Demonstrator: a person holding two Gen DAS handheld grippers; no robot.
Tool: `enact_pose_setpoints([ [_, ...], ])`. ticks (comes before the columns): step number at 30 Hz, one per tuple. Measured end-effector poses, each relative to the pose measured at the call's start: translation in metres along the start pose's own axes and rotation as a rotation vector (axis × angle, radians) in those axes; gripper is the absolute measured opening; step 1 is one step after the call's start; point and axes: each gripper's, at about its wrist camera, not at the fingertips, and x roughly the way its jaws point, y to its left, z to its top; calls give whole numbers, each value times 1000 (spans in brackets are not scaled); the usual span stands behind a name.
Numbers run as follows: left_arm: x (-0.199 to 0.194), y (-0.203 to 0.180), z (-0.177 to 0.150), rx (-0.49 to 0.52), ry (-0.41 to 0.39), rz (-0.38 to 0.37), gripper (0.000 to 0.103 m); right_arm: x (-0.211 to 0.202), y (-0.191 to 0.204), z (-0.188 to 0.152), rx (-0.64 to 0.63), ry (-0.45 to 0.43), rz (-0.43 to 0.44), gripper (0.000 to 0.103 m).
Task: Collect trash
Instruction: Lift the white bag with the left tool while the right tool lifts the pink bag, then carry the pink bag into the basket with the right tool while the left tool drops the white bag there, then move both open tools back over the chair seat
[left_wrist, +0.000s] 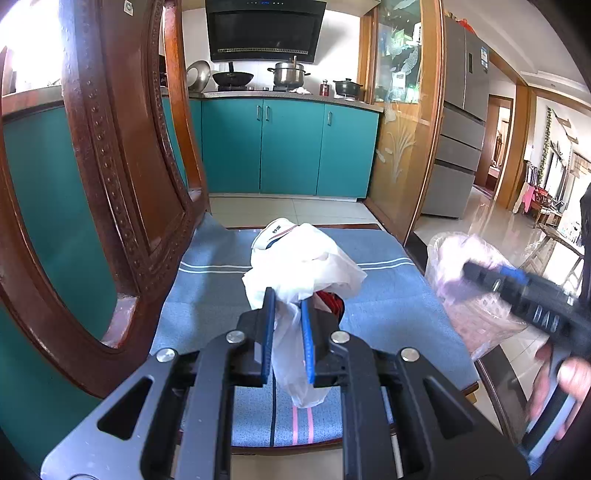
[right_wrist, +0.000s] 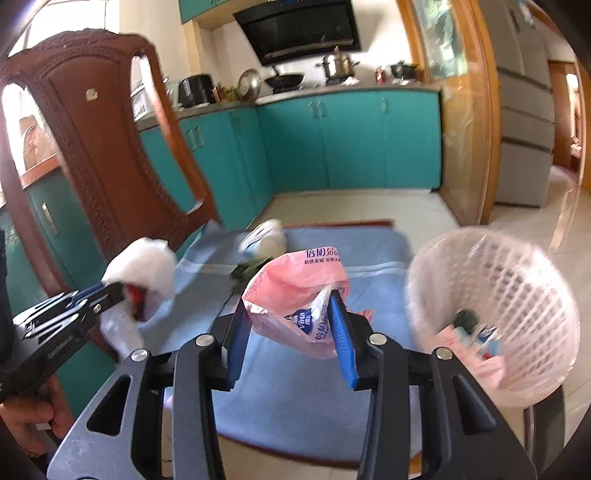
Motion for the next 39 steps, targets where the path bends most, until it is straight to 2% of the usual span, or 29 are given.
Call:
enact_pose_setpoints([
  [2, 0, -1, -1, 4, -2, -12, 15, -9, -20, 8, 27, -52, -67, 41],
  [6, 0, -8, -3, 23, -8, -39, 15, -18, -89, 17, 165, -109, -276, 46],
  [7, 2, -12, -4, 28, -7, -52, 15, -16, -103, 16, 194, -95, -302, 63],
  [8, 3, -16, -4, 35, -3, -64, 15, -14, -117, 14, 234, -77, -319, 74],
  [10, 6, -24, -5, 41, 1, -93, 14, -22, -147, 8, 374, -86, -344, 82],
  [13, 10, -46, 0, 56, 2, -166, 15, -48, -169, 4, 511, -195, -348, 92],
  [17, 19, -102, 17, 94, 9, -280, 15, -86, -182, -3, 596, -388, -396, 98],
  [21, 34, -180, 42, 164, -18, -395, 17, -104, -196, -10, 677, -475, -410, 98],
  [22, 44, -200, 50, 161, -4, -437, 24, -107, -198, -10, 688, -483, -409, 98],
  [24, 65, -228, 59, 134, 24, -482, 61, -108, -201, -10, 693, -483, -405, 98],
  [25, 73, -236, 62, 130, 30, -441, 85, -105, -201, -9, 685, -470, -400, 98],
  [26, 76, -238, 62, 127, 25, -389, 90, -105, -199, -11, 679, -459, -394, 98],
  [27, 78, -234, 61, 125, 14, -342, 90, -101, -198, -10, 671, -439, -381, 98],
  [30, 74, -208, 52, 141, 12, -298, 93, -93, -188, -8, 629, -407, -340, 98],
  [35, 56, -122, 31, 172, -4, -114, 95, -67, -162, 1, 525, -309, -265, 98],
  [39, 42, -49, 20, 52, 6, -19, 96, -37, -119, 6, 354, -189, -178, 98],
])
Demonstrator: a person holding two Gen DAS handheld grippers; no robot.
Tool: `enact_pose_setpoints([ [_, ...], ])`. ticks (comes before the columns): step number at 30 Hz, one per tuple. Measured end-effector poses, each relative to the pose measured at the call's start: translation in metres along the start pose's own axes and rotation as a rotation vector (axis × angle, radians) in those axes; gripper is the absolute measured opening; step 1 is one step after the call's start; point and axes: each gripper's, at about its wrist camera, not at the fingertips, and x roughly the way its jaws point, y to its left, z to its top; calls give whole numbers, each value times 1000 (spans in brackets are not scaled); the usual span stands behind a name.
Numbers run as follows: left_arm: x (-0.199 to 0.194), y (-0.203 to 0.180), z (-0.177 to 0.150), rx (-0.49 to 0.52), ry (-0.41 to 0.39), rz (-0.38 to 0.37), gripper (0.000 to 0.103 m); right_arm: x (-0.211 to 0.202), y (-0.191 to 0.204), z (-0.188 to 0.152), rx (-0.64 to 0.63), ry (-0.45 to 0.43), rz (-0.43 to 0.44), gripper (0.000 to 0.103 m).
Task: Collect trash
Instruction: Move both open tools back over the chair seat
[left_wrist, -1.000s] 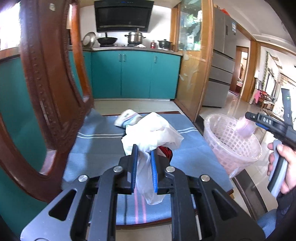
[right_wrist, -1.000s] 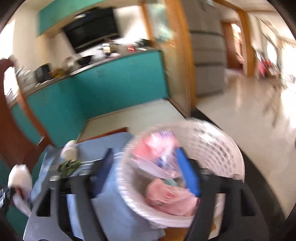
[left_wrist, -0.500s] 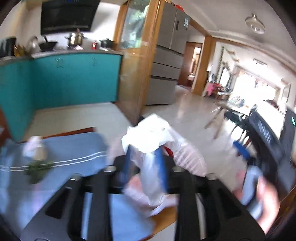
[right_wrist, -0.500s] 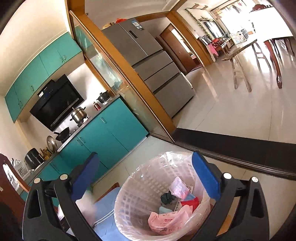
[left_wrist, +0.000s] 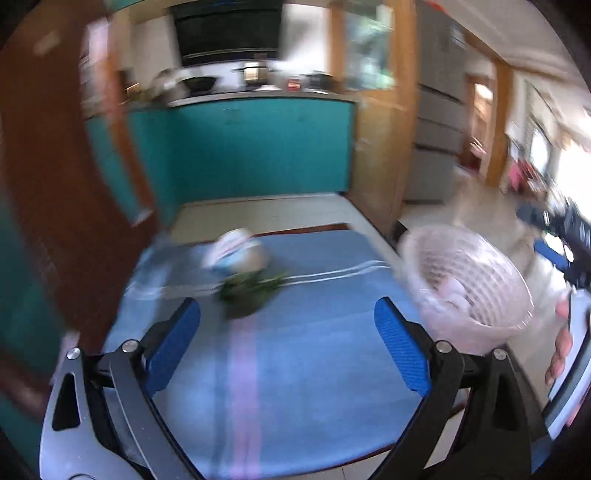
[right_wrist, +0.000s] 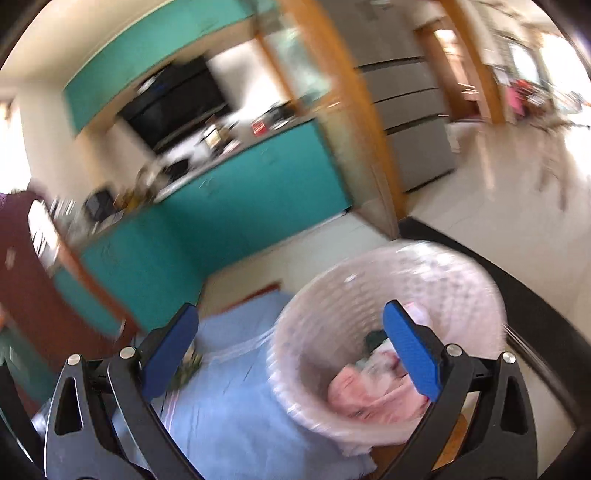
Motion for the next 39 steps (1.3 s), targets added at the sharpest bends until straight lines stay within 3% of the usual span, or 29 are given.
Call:
enact_pose_setpoints([
  [3, -3, 37, -8, -108, -6, 44, 96, 9, 33, -15, -114, 51, 56, 98],
  [7, 2, 52, -13, -88, 5, 80, 96, 16, 65, -33, -198, 104, 96, 98],
  [11, -4, 59, -19, -106, 22, 53, 96, 21, 83, -44, -238, 123, 100, 98],
  [39, -1, 48, -18, -70, 45, 44, 96, 28, 82, -49, -251, 168, 87, 98],
])
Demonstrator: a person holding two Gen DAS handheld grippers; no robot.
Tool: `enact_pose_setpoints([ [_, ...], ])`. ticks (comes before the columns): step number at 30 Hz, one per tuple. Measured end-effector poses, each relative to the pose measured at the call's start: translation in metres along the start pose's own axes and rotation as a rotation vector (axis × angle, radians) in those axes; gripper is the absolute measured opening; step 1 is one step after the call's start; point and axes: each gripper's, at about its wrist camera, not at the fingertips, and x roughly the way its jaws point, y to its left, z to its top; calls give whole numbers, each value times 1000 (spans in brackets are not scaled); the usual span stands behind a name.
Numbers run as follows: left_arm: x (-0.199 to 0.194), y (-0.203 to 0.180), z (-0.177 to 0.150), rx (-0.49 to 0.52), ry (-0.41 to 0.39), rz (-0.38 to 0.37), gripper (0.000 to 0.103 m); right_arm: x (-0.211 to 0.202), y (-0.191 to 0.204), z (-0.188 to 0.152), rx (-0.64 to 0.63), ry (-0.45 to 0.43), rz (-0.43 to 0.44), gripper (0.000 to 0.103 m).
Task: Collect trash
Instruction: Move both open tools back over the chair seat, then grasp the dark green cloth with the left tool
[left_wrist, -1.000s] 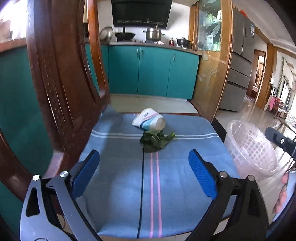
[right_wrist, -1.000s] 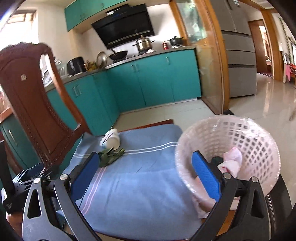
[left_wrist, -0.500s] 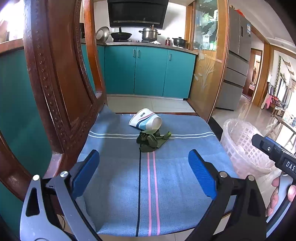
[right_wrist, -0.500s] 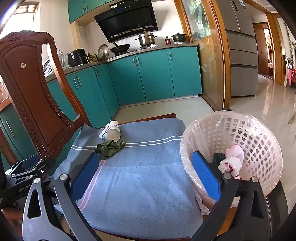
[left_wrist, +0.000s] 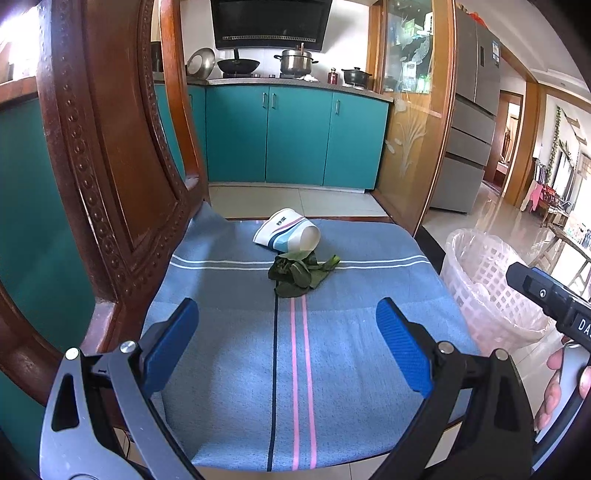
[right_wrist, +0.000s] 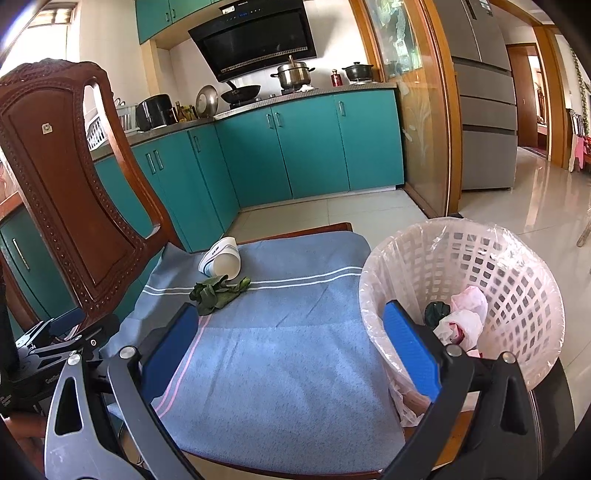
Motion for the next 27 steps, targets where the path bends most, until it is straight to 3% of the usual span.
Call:
enact_pose_setpoints([
  [7, 21, -2, -2, 11, 45, -5, 96, 4, 6, 0, 6, 21, 11, 98],
  [15, 105, 4, 13, -15, 134, -47, 96, 15, 8, -2, 15, 48, 26, 98],
  [22, 164, -4, 23, 81, 161, -61, 96, 19, 5, -3, 32, 63, 39, 98],
  [25, 182, -4, 25, 53, 193, -89, 91, 18, 8, -3, 20, 63, 45, 98],
  [27, 191, -3, 25, 34, 221, -113, 82, 19, 10, -3, 14, 68, 47, 98],
])
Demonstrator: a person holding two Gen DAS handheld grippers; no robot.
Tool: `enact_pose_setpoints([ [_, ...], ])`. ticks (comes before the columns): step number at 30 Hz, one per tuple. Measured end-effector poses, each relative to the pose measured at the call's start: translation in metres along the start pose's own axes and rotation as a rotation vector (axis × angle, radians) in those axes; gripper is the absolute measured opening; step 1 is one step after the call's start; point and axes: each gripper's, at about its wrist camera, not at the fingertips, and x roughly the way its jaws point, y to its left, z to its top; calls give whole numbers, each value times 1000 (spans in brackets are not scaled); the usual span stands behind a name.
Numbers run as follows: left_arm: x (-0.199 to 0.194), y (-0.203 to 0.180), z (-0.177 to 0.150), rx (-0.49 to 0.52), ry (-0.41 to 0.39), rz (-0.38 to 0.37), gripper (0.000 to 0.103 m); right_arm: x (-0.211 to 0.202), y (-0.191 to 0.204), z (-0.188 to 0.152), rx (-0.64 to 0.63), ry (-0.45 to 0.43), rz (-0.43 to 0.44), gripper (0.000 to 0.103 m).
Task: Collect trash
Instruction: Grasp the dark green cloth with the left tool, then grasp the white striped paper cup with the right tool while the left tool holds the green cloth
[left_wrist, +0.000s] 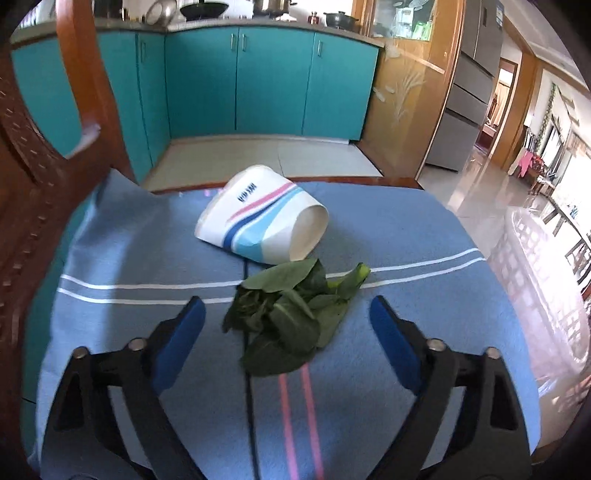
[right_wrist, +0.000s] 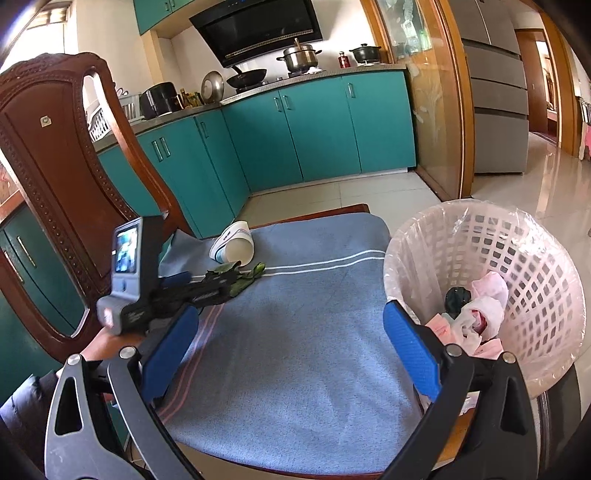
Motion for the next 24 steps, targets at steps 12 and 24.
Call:
enact_pose_setpoints([
  [12, -43, 20, -15, -62, -9, -8, 7, 3, 3, 1, -4, 4, -1, 98],
  [24, -203, 22, -40, -62, -344, 118, 7, 115, 33, 50, 66, 198, 152, 98],
])
